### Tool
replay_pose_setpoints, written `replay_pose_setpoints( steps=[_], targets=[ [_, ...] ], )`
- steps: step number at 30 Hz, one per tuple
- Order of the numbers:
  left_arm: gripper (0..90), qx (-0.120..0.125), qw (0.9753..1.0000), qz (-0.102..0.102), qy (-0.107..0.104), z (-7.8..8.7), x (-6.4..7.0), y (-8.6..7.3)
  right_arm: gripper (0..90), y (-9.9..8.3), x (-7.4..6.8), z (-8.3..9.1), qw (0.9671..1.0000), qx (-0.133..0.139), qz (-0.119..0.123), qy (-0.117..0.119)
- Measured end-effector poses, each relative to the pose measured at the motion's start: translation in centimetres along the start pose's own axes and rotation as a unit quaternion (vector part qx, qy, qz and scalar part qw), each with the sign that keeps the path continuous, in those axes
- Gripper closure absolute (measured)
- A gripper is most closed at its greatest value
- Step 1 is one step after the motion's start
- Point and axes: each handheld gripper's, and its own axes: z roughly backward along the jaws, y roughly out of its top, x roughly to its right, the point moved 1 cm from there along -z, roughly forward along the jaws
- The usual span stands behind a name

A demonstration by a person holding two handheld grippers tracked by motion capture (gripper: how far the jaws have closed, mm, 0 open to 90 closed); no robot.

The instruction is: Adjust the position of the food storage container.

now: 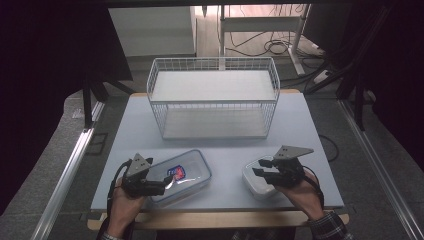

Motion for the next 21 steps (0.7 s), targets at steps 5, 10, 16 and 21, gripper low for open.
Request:
replay_pose_setpoints(
  steps=[5, 10, 16, 21],
  targets=[
    [8.1, -0.001, 1.0000, -0.001, 0.000, 0.0, 0.0, 0.0, 82.0, 0.3, -1.4, -0.8, 0.9992, -0.010, 0.034, 0.017],
    [8.2, 0.000, 1.0000, -0.004, 0.001, 0.0, 0.0, 0.0, 89.5, 0.5, -1.9, -1.7, 0.9983, -0.017, 0.053, 0.016],
    [8.4, 0.000, 1.0000, -0.003, 0.002, 0.1, 0.0, 0.0, 89.6, 0.5, -2.6, -2.6, 0.9960, -0.031, 0.063, 0.055],
    [8.5, -0.001, 1.0000, -0.006, 0.002, 0.0, 0.1, 0.1, 89.6, 0.3, -2.6, -4.2, 0.9935, -0.067, 0.076, 0.052]
  ],
)
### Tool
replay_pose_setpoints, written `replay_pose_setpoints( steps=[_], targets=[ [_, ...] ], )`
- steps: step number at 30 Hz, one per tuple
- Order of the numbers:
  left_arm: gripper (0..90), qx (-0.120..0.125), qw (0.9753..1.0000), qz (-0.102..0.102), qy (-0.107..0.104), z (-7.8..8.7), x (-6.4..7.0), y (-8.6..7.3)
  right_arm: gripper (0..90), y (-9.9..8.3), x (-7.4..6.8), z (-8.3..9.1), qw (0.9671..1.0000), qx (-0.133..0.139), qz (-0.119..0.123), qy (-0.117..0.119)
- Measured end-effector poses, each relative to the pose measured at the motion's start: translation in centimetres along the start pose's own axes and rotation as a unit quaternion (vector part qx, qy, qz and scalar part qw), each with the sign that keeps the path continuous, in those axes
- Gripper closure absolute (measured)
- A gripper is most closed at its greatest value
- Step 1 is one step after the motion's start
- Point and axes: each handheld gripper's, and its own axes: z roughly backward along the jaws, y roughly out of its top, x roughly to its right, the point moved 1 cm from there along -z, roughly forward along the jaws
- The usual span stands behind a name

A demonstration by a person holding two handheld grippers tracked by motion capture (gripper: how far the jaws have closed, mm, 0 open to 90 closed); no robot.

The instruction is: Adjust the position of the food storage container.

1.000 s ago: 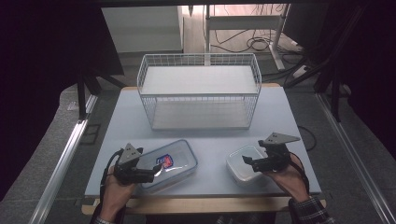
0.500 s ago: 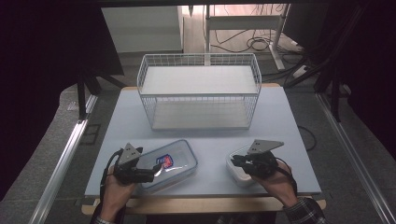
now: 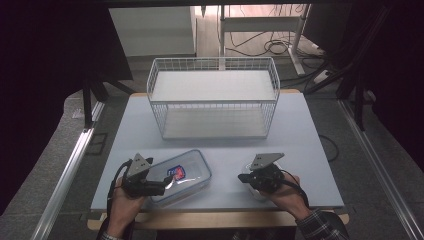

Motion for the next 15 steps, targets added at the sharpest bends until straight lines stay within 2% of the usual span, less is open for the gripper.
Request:
replay_pose_setpoints(
  steps=[2, 4, 10, 15],
  targets=[
    [8.4, 0.000, 1.0000, 0.000, 0.000, 0.0, 0.0, 0.0, 89.6, 0.1, 0.2, -0.2, 1.0000, 0.000, -0.002, -0.001],
    [8.5, 0.000, 1.0000, 0.001, 0.000, 0.0, -0.1, 0.0, 89.6, 0.3, 0.5, -0.4, 0.9999, -0.002, 0.000, -0.017],
    [8.6, -0.001, 1.0000, 0.002, 0.001, 0.0, -0.1, 0.0, 89.6, 0.2, 2.4, -0.3, 0.9989, 0.001, -0.023, -0.042],
    [8.6, -0.001, 1.0000, 0.002, 0.001, 0.0, -0.1, 0.0, 89.6, -0.1, 3.8, 0.1, 0.9967, 0.003, -0.047, -0.066]
  ],
)
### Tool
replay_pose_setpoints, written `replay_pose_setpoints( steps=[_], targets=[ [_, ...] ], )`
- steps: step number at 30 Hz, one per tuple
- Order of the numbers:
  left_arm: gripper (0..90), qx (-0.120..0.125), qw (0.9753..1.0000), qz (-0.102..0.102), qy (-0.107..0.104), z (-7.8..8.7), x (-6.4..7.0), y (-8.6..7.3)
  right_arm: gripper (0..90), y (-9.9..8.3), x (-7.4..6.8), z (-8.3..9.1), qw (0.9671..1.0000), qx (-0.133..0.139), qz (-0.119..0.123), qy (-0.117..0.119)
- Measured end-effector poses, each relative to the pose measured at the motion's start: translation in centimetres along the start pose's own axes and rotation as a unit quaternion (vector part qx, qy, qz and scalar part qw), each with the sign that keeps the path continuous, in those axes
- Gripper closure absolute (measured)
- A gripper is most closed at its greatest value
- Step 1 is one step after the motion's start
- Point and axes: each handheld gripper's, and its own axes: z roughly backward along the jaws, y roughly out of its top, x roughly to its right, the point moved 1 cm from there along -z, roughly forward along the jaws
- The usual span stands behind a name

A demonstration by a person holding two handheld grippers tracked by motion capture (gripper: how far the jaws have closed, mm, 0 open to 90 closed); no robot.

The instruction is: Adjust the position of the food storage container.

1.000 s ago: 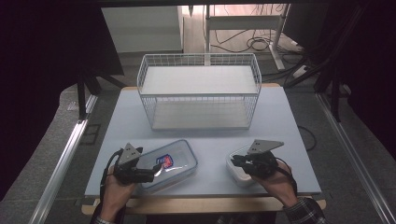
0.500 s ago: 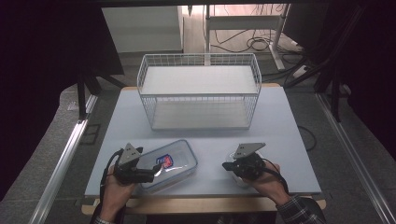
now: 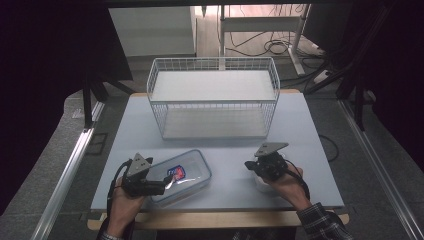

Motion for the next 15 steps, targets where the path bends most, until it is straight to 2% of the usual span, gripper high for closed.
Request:
replay_pose_setpoints(
  steps=[3, 9, 12, 15],
  targets=[
    [8.6, 0.001, 1.0000, 0.001, 0.000, 0.0, -0.1, 0.0, 89.5, -0.4, 0.6, 0.5, 0.9999, -0.001, -0.014, -0.010],
    [8.6, -0.002, 1.0000, -0.001, 0.002, 0.0, -0.1, -0.1, 89.5, -0.8, 1.1, 1.1, 0.9997, -0.003, -0.015, -0.020],
    [8.6, -0.004, 1.0000, -0.003, 0.003, 0.0, -0.1, -0.1, 89.4, -1.7, 2.1, 2.1, 0.9988, -0.006, -0.027, -0.041],
    [10.5, -0.007, 1.0000, -0.003, 0.003, 0.0, -0.1, -0.1, 89.4, -2.2, 2.7, 2.7, 0.9981, -0.005, -0.037, -0.048]
  ],
)
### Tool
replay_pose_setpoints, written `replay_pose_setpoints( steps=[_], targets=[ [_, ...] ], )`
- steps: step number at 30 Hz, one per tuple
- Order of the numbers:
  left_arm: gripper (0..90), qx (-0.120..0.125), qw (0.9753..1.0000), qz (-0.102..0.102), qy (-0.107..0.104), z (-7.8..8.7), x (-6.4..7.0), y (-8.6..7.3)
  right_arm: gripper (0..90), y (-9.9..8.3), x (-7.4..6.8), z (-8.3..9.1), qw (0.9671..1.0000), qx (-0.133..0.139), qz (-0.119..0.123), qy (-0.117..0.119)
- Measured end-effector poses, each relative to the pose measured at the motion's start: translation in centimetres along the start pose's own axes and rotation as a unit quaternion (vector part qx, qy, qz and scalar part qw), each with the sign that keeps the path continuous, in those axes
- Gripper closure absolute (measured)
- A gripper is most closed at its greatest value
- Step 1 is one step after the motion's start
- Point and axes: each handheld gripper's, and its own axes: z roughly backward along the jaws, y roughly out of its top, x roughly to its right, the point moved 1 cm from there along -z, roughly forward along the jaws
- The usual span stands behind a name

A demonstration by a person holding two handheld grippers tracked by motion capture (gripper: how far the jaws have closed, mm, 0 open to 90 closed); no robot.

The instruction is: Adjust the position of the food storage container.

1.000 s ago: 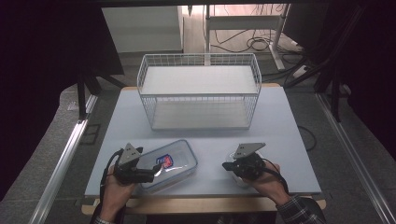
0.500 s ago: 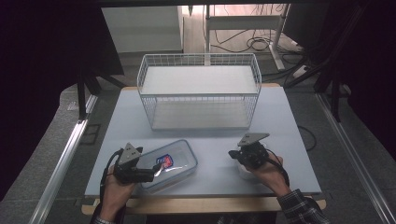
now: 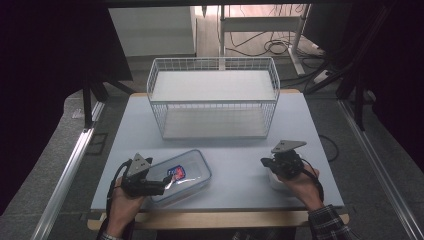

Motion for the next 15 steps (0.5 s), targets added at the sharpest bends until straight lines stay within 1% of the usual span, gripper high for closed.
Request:
replay_pose_setpoints(
  steps=[1, 2, 3, 6, 7, 8, 11, 12, 15],
  targets=[
    [10.9, -0.002, 1.0000, 0.000, 0.000, 0.0, 0.0, 0.0, 89.4, -0.3, 0.4, 0.3, 1.0000, 0.001, -0.003, -0.003],
    [11.1, -0.002, 1.0000, 0.000, 0.000, 0.0, 0.0, 0.0, 89.3, -0.8, 1.1, 0.8, 0.9999, -0.001, -0.010, -0.010],
    [11.1, -0.002, 1.0000, 0.001, 0.001, 0.1, 0.0, 0.0, 89.3, -0.8, 1.1, 0.8, 0.9999, -0.001, -0.010, -0.010],
    [11.1, 0.000, 1.0000, 0.007, 0.000, 0.1, -0.1, 0.0, 89.2, -1.5, 2.1, 1.6, 0.9995, 0.000, -0.026, -0.019],
    [11.2, -0.001, 1.0000, 0.008, 0.000, 0.1, -0.2, 0.0, 89.2, -2.0, 2.7, 2.1, 0.9991, -0.001, -0.034, -0.026],
    [11.2, -0.002, 1.0000, 0.009, 0.001, 0.1, -0.2, 0.0, 89.2, -2.0, 2.7, 2.1, 0.9991, -0.001, -0.034, -0.026],
    [11.2, -0.006, 0.9999, 0.014, 0.002, 0.1, -0.3, 0.0, 89.3, -2.5, 3.5, 2.6, 0.9985, 0.002, -0.043, -0.035],
    [11.1, -0.007, 0.9998, 0.017, 0.001, 0.1, -0.3, 0.0, 89.3, -2.8, 4.0, 2.8, 0.9980, 0.003, -0.050, -0.040],
    [10.5, -0.007, 0.9999, 0.015, -0.002, 0.2, -0.3, 0.0, 89.3, -3.0, 4.4, 3.2, 0.9975, 0.001, -0.053, -0.046]
  ],
)
